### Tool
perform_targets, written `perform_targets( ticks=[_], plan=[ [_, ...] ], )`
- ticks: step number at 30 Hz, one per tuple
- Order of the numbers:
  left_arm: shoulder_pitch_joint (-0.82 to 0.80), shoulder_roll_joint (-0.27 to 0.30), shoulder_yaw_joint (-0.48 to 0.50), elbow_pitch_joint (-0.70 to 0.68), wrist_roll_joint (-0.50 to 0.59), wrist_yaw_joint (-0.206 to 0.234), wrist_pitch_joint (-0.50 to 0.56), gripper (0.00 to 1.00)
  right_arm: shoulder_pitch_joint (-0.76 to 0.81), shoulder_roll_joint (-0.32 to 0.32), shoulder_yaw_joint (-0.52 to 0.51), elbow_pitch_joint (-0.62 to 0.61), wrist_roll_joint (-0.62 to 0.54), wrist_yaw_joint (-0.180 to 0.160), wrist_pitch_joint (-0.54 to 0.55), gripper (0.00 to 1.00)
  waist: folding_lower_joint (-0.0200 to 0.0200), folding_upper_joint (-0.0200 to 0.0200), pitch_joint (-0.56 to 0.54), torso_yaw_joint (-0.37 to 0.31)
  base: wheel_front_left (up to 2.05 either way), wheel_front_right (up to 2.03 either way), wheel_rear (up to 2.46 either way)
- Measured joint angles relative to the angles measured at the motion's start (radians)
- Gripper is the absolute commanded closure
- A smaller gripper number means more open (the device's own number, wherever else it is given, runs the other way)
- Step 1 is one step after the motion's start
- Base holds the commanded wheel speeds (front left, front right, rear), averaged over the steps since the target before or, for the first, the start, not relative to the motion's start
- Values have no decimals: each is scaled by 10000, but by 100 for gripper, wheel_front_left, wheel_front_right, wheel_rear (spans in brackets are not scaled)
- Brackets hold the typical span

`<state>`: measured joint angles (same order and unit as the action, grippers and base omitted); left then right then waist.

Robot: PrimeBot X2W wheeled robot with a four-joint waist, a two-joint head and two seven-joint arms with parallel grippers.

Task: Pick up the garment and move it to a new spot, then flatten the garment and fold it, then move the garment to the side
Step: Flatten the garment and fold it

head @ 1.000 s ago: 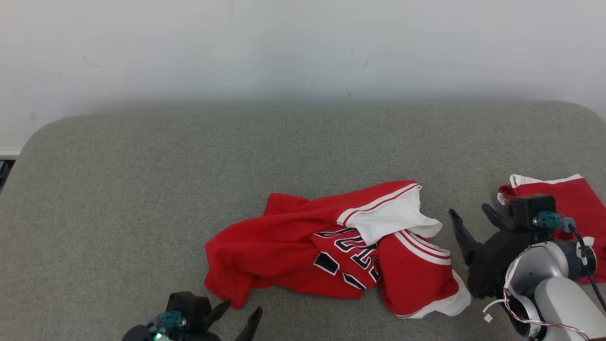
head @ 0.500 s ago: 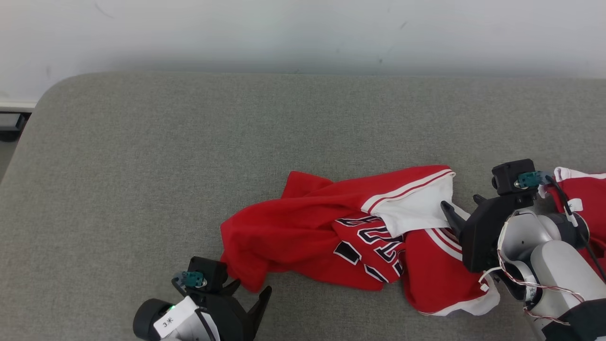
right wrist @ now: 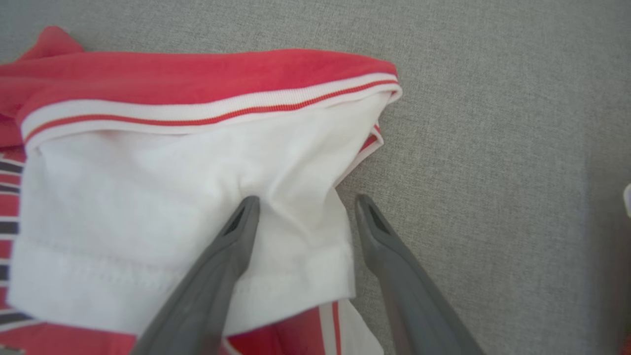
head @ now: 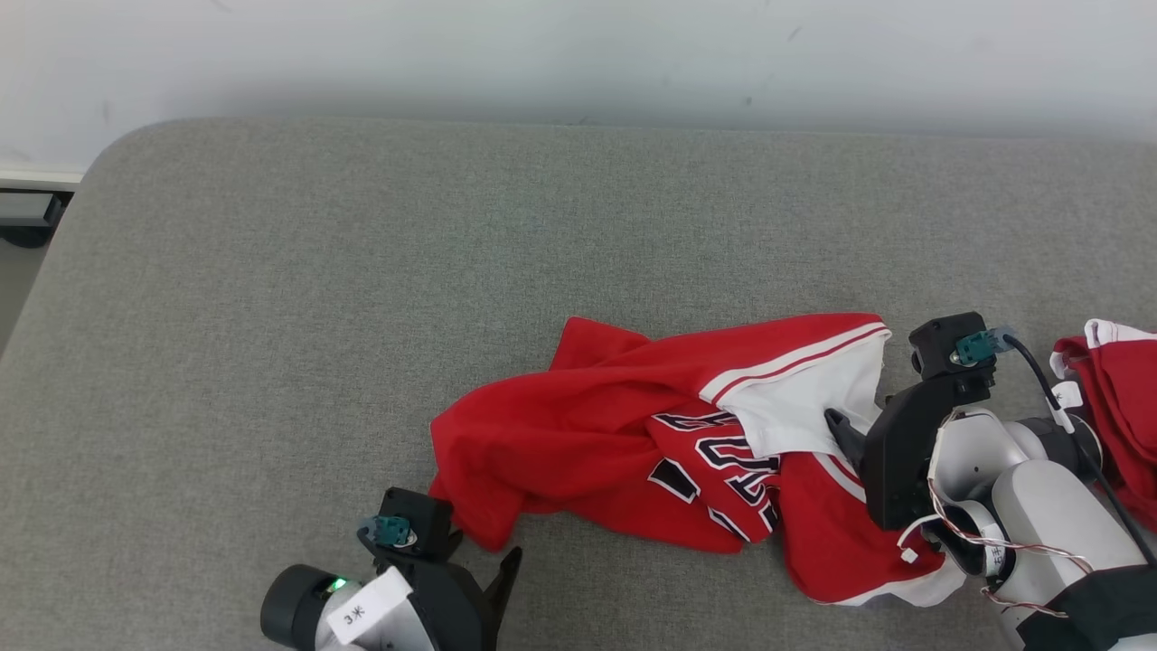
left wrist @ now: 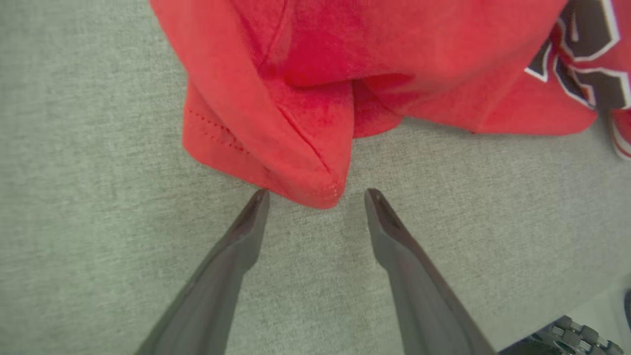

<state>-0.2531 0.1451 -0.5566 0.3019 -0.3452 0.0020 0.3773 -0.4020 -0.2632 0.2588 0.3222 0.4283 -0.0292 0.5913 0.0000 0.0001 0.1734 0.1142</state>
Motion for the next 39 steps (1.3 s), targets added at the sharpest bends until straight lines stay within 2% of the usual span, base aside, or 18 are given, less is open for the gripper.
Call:
perform_targets(
  ticks=[4,14,20,31,36,39],
  plan=[
    [14,117,-111,-268,290,245,4,0,1,-56,-69,61,17,0,67,0,1,0,-30,21,0,0,0],
    [357,-17,-575,-1030,290,186,188,0,14,-61,-38,96,21,-15,113,0,-1,0,-190,66,0,0,0],
    [358,-81,-506,-1016,251,161,276,0,21,-52,-40,75,29,-21,163,0,0,0,-186,17,0,0,0],
    [175,-184,-416,-966,196,244,314,0,14,-88,-211,63,23,-249,63,0,0,0,188,-41,0,0,0],
    [141,-180,-412,-1045,196,244,309,0,29,-21,-468,-213,336,-234,-119,0,0,0,208,-64,0,0,0],
    [129,-144,-372,-1183,203,247,255,0,67,140,-633,-525,788,-46,-211,0,0,0,149,-74,0,0,0]
  ],
)
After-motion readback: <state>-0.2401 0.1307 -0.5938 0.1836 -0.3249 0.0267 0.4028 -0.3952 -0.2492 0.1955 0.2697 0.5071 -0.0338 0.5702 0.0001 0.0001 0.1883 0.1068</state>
